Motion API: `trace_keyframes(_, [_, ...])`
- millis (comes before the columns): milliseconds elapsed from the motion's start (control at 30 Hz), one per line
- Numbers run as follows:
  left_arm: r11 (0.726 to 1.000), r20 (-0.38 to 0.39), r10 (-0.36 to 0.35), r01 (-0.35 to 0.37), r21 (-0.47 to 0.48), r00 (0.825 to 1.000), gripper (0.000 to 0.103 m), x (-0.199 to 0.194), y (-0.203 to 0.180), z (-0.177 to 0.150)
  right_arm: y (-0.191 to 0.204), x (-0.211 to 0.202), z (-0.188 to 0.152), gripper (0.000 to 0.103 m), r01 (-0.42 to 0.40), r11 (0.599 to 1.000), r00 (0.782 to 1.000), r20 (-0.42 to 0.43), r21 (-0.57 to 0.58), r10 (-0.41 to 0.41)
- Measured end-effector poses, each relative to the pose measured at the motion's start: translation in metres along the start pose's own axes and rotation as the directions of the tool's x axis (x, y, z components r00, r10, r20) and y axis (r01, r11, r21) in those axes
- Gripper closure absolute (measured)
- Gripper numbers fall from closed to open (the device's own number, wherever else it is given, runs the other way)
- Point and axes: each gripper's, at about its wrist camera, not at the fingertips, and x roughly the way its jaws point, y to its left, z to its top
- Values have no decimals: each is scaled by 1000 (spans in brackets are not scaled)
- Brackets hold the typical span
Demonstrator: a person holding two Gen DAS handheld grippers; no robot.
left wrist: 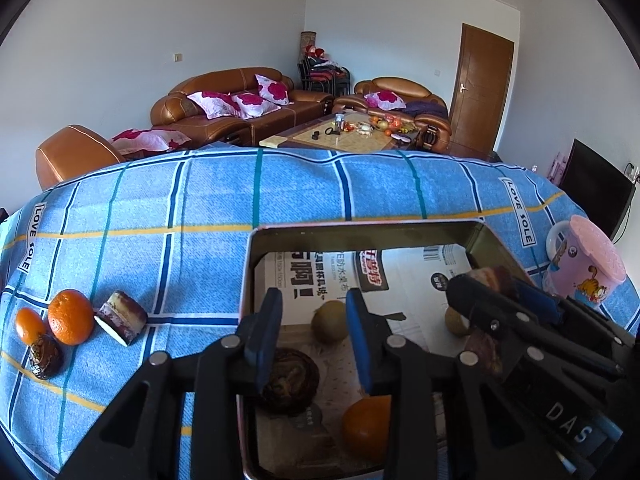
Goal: Organize fruits
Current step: 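Lower both held items into the pink tin and open both grippers, then withdraw both grippers from the tin back toward the remaining items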
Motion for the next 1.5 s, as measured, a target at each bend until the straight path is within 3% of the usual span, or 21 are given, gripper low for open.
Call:
trace_keyframes(133, [1000,16,1,-1,-6,1000,50,-4,2,0,-3,-6,0,56,-8,1000,1000,23,23,7])
trace_keyframes(200, [999,24,-35,35,4,999,37,-6,0,-1,-5,-11,1,56,-13,999,999,48,35,11])
trace_keyframes(267, [999,59,-28,26,36,998,20,-12,-7,-2,-5,-19,3,54,-14,999,996,89,39,10])
trace_keyframes(367, [996,151,11,-25,88,989,2,-28,-16,-3,-4,-30,4,40,38,999,988,148,24,-41])
trace_keyframes(667, [992,239,110,-123,38,965,1,-45,2,2,-1,-41,3,38,109,994,969,220,16,-110])
trace_keyframes(733, [988,268,142,-151,14,953,1,-50,9,2,-1,-52,2,37,121,992,951,283,20,-122])
trace_keyframes(767, [986,281,157,-165,6,947,1,-53,12,1,0,-57,1,33,133,991,938,322,20,-132])
trace_keyframes(800, [984,292,169,-177,1,941,1,-54,15,1,1,-62,-1,22,152,988,923,356,19,-149])
trace_keyframes(867, [979,311,193,-203,-1,931,1,-56,19,-1,5,-67,-5,15,188,982,899,399,15,-178])
trace_keyframes(933, [973,324,218,-233,5,920,1,-57,21,-5,8,-67,-7,15,199,980,895,407,-2,-181])
trace_keyframes(1067, [972,315,222,-235,1,923,0,-59,28,-9,13,-63,-7,15,221,975,904,382,-37,-191])
trace_keyframes(1500, [976,296,219,-214,-50,930,0,-69,46,-21,21,-69,-14,15,289,957,891,374,-24,-259])
